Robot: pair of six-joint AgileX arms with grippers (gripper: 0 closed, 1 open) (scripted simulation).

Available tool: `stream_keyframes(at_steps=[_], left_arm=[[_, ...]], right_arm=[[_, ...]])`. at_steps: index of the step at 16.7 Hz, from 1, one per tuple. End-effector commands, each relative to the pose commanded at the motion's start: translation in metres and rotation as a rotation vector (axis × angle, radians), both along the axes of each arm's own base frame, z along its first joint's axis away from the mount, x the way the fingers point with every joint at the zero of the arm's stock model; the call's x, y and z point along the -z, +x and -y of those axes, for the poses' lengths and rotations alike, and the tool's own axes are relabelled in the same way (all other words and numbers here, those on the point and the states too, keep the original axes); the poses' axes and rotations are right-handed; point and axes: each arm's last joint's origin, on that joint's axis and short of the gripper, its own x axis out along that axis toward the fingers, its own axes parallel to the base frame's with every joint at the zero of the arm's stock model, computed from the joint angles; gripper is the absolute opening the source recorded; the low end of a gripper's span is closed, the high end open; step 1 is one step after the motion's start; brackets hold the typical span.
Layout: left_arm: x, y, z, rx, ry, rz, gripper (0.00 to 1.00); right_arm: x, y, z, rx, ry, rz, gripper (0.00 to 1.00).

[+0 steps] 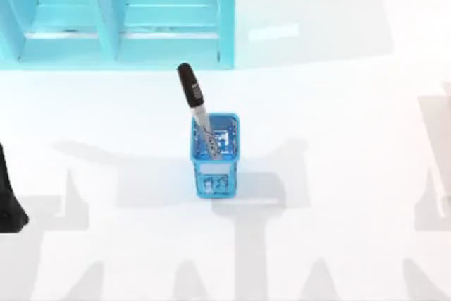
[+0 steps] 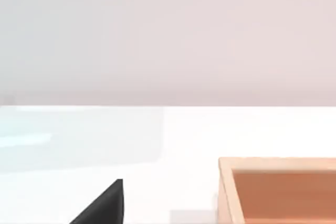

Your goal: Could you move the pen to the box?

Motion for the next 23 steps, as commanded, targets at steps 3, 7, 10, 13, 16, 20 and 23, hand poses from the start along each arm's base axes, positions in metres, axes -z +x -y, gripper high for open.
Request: stream_keyframes(at_steps=[3,7,10,13,16,20,23], left_arm=[[0.0,0.0,0.0,0.0,0.0,0.0,1.0],[0.0,0.0,0.0,0.0,0.0,0.0,1.0],[0.0,0.0,0.0,0.0,0.0,0.0,1.0],[0.0,0.0,0.0,0.0,0.0,0.0,1.0],[0.0,0.0,0.0,0.0,0.0,0.0,1.0],[0.0,0.0,0.0,0.0,0.0,0.0,1.0],[0.0,0.0,0.0,0.0,0.0,0.0,1.0]], right_arm=[[-0.001,0.0,-0.001,-0.01,0.0,-0.004,1.0],[-0.019,0.007,-0.011,-0.12,0.002,-0.057,1.0],[-0.039,0.022,-0.026,-0.243,0.004,-0.14,1.0],[-0.059,0.053,-0.051,-0.383,0.001,-0.239,1.0],[-0.067,0.091,-0.089,-0.521,-0.01,-0.341,1.0],[-0.051,0.134,-0.15,-0.684,-0.035,-0.471,1.0],[-0.029,0.15,-0.189,-0.777,-0.054,-0.553,1.0]])
